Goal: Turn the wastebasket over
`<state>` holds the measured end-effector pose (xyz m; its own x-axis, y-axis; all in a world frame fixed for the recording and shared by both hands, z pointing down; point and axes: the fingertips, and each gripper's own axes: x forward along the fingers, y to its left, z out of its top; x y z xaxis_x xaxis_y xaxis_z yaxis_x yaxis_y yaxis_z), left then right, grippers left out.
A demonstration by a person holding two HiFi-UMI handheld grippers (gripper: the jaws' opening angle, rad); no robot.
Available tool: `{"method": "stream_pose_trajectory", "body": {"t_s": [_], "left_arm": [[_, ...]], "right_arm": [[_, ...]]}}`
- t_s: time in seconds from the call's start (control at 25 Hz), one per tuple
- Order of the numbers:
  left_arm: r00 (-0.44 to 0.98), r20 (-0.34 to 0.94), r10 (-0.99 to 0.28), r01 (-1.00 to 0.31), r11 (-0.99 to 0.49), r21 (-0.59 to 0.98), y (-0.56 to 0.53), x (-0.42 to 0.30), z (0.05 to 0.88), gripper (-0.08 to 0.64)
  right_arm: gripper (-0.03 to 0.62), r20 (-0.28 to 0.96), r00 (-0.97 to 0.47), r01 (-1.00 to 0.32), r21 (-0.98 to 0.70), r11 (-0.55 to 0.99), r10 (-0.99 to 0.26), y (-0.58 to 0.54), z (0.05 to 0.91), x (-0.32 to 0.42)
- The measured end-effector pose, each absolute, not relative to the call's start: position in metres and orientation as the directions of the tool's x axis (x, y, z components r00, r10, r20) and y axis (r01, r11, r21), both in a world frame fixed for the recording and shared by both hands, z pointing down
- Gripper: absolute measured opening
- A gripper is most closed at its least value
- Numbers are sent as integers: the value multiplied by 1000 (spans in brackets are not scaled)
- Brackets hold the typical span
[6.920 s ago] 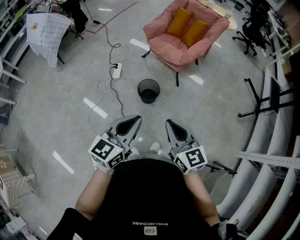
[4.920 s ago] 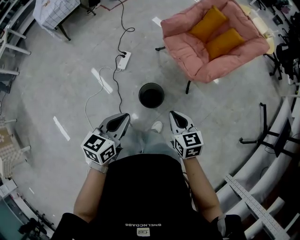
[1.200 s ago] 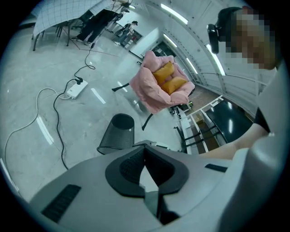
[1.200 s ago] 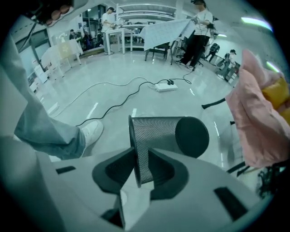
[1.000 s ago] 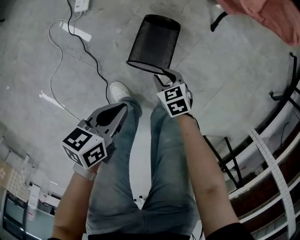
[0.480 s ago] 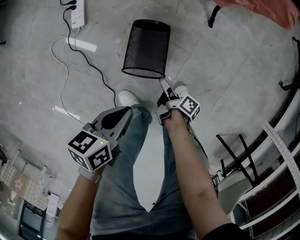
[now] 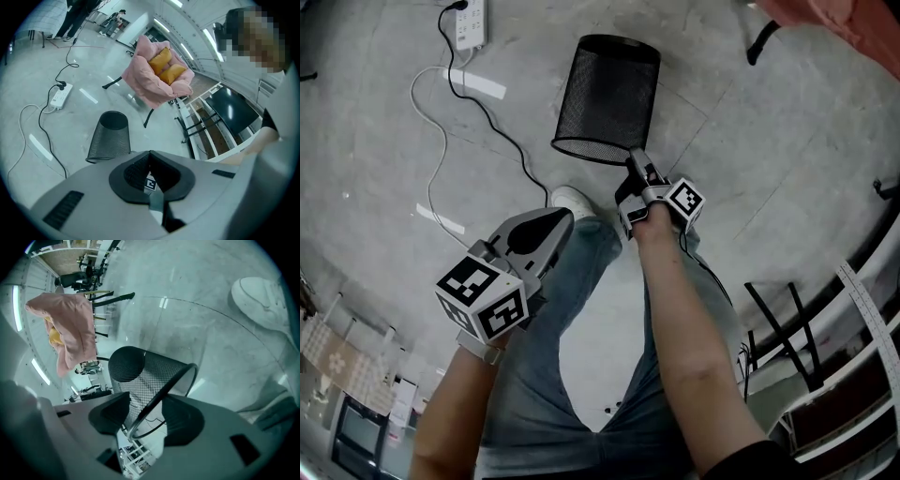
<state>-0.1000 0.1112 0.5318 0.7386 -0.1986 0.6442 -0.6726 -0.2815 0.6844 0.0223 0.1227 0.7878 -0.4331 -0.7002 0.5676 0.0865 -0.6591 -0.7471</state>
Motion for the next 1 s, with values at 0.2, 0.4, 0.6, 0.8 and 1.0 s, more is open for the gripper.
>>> {"method": "stream_pose_trajectory", "body": {"t_s": [0.2,0.4,0.6,0.8,1.0], "left_arm": [[732,646,-217,-682,-259,684,106,-109,541,14],[719,652,-239,-695,-233,680,100,-112,540,14],[709,647,-280,-704,-222,675,94,-108,533,14],[675,629,-386,-707,-94,701,77,-127,533,15],[631,638,-441,-733,-69,677,63,-153,566,137]], "right_arm": [[139,491,-427,76,-818,-571,-760,91,772,20],[35,323,-520,-112,-944,-311,-791,48,725,19],[54,208,-641,-77,-975,-208,-739,33,680,11],[52,178,-772,-134,-984,-118,-611,60,645,32],[54,85,-879,-78,-996,-35,-468,84,619,56]]}}
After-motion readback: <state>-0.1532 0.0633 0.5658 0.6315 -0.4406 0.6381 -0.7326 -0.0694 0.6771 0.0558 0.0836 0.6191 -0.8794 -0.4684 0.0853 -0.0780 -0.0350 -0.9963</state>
